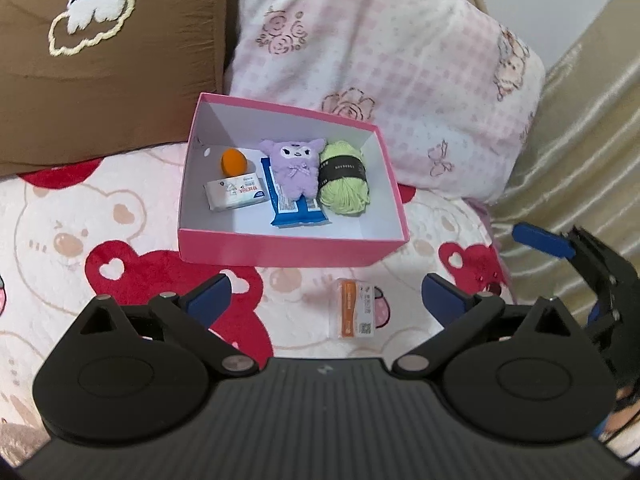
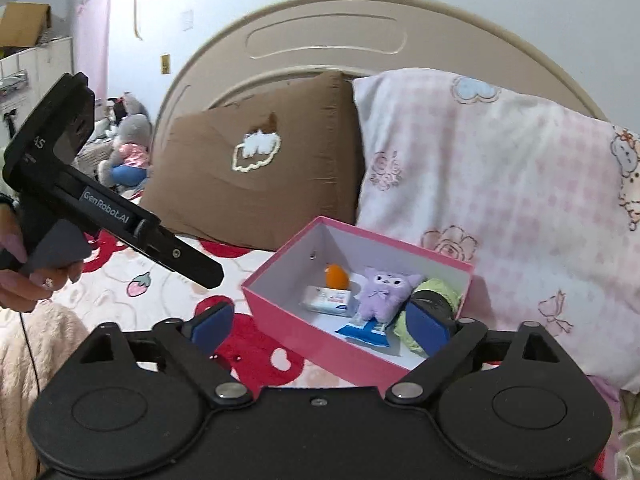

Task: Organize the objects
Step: 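Move the right tool down toward the clear plastic case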

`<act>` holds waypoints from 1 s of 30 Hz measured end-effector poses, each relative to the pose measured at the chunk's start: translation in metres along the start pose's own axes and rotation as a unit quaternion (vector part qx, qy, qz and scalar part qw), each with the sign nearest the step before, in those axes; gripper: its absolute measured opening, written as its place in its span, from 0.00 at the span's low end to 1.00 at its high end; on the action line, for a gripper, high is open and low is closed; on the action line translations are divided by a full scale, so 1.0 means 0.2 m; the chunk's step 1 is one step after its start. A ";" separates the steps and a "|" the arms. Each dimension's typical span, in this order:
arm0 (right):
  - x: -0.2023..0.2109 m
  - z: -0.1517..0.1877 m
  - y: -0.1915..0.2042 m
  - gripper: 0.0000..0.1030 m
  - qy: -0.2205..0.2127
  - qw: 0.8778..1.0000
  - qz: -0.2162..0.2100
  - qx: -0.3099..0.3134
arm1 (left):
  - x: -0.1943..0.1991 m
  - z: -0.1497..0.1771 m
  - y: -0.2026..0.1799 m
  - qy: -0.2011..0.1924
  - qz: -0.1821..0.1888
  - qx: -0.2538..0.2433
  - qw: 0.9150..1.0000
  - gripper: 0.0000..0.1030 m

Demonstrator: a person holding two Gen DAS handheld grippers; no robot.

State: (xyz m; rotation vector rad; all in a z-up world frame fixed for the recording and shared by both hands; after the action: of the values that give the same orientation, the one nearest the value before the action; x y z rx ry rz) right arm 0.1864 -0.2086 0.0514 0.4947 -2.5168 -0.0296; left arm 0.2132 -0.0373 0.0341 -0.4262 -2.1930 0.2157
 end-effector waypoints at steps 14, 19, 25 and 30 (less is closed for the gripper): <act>-0.29 0.24 -0.27 0.94 0.081 0.991 0.012 -0.110 | -0.32 0.28 -0.04 0.045 0.044 0.014 0.998 1.00; -0.40 0.32 -0.36 0.94 0.099 0.983 0.006 -0.153 | -0.48 0.36 -0.06 0.057 0.049 0.037 0.996 0.99; -0.51 0.45 -0.54 0.94 0.111 0.954 -0.011 -0.279 | -0.66 0.44 -0.10 0.051 0.046 0.035 0.997 0.97; -0.54 0.53 -0.61 0.94 0.120 0.943 0.004 -0.309 | -0.81 0.51 -0.12 0.042 0.052 0.040 0.997 0.97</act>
State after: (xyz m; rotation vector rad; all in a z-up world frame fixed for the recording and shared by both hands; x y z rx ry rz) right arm 0.2532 -0.2929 -0.1098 0.2096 -2.1137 -0.6904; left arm 0.2183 -0.1212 -0.1387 -0.4967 -2.0748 0.3343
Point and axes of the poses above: each gripper's, at about its wrist camera, not at the fingertips, and x roughly against the way its jaws point, y to its left, z to its underside, the point moved 6 cm from there along -x, roughly the way its jaws point, and after that the axes turned 7 degrees about -x, right-handed, at the moved point
